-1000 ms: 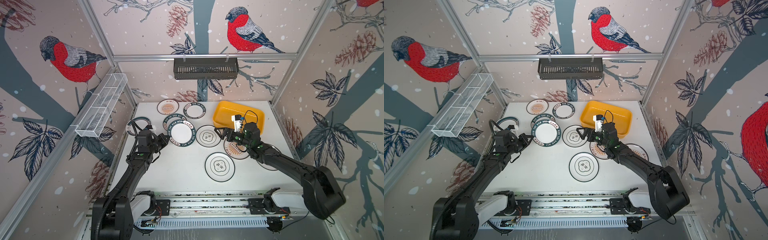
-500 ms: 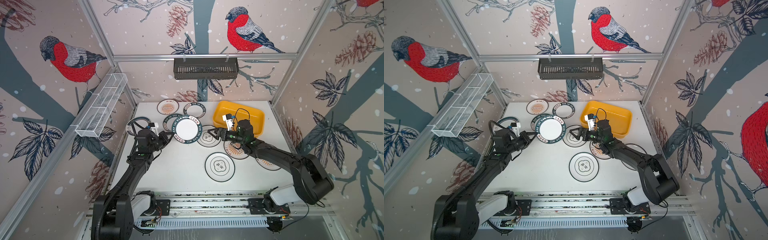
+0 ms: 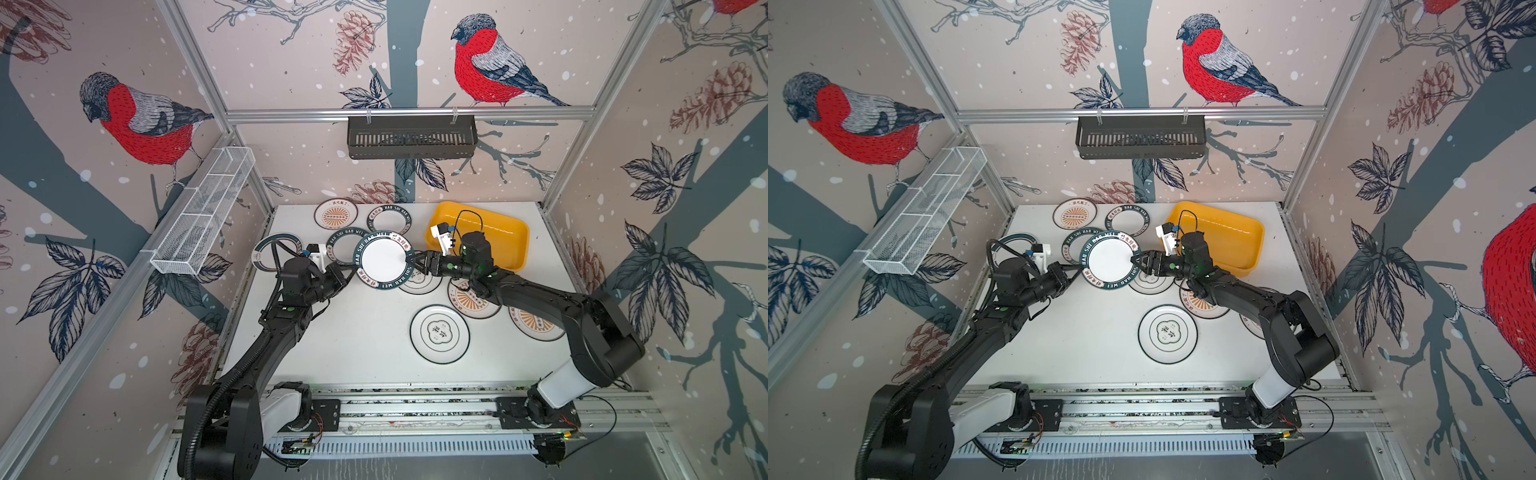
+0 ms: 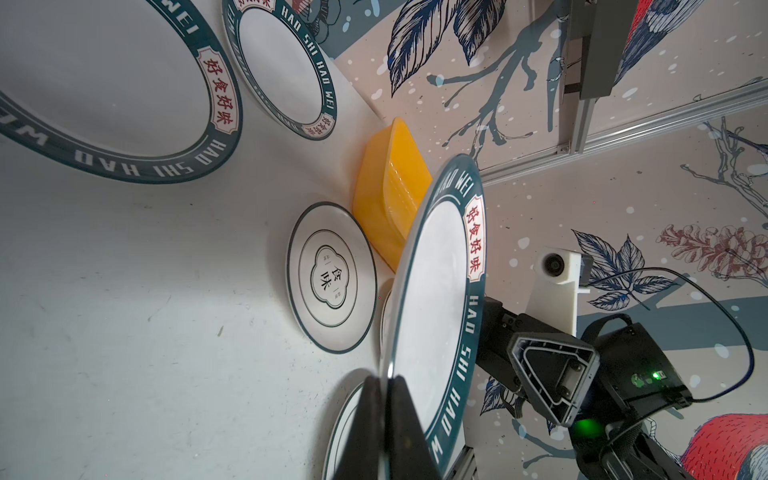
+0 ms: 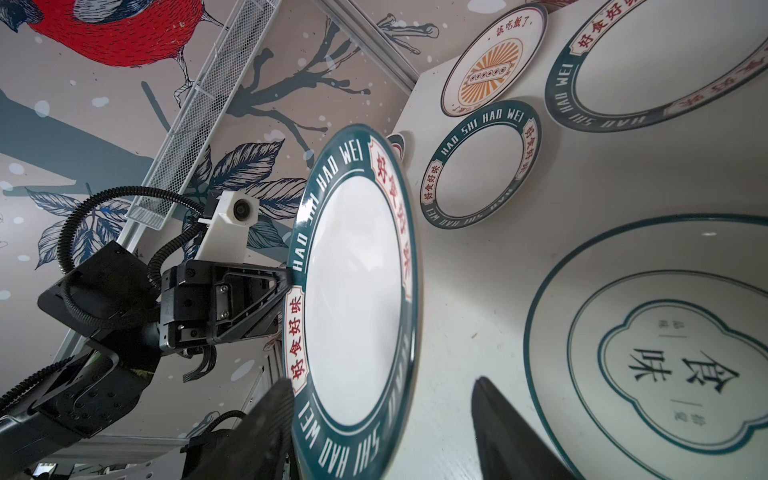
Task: Place the plates into the plastic bin on the countertop
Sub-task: 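Close the right gripper on the upright plate's rim beside the left gripper, then carry the plate to the bin with the right gripper while the left gripper withdraws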
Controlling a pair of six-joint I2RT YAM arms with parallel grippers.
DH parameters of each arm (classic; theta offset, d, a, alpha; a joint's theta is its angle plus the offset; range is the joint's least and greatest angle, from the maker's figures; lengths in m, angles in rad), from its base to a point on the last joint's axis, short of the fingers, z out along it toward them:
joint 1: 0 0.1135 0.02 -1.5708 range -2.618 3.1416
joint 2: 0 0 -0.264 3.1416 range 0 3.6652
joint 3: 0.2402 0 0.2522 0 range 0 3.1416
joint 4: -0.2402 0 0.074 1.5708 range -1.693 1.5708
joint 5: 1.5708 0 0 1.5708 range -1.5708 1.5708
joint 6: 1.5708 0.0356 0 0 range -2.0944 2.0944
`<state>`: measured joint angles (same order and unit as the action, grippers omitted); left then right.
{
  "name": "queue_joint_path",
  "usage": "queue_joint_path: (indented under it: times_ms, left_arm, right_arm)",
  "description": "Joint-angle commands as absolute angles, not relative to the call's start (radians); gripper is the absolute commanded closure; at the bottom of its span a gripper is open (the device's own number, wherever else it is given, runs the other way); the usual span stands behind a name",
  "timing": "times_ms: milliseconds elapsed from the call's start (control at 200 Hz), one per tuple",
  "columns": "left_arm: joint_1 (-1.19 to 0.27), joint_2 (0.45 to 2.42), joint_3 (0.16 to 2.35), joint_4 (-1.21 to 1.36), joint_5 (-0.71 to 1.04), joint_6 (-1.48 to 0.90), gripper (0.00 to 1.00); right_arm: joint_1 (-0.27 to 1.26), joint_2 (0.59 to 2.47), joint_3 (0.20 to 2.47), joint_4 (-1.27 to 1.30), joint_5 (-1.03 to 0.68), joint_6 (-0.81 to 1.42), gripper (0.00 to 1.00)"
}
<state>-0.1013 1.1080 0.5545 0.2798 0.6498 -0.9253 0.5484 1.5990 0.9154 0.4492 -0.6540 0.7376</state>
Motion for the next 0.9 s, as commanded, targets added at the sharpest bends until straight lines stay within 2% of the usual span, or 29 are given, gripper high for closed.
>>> queue_joint_path:
  times_ms: [0,170,305,650,745,780,896]
  left_arm:
    - [-0.103,1.111,0.564,0.364,0.657,-0.939,1.0]
    - [-0.103,1.12,0.567,0.361,0.657,-0.936,1.0]
    - [-0.107,1.114,0.574,0.358,0.657,-0.935,1.0]
    - [-0.114,1.116,0.587,0.347,0.669,-0.92,1.0]
    - [-0.114,1.115,0.59,0.349,0.668,-0.918,0.85]
    - [-0.114,1.114,0.591,0.349,0.667,-0.915,0.77]
    - [-0.114,1.109,0.593,0.339,0.664,-0.897,0.38]
  right_arm:
    - [0.549,1.601,0.92,0.464,-0.659,0.744,0.37]
    - [0.55,1.607,0.922,0.464,-0.658,0.75,0.58]
    - [0.549,1.621,0.93,0.455,-0.66,0.752,0.63]
    - [0.546,1.644,0.955,0.424,-0.652,0.755,0.88]
    - [0.542,1.649,0.962,0.412,-0.639,0.761,0.96]
    - [0.538,1.649,0.965,0.404,-0.634,0.762,0.97]
    - [0.515,1.658,0.98,0.378,-0.639,0.776,0.97]
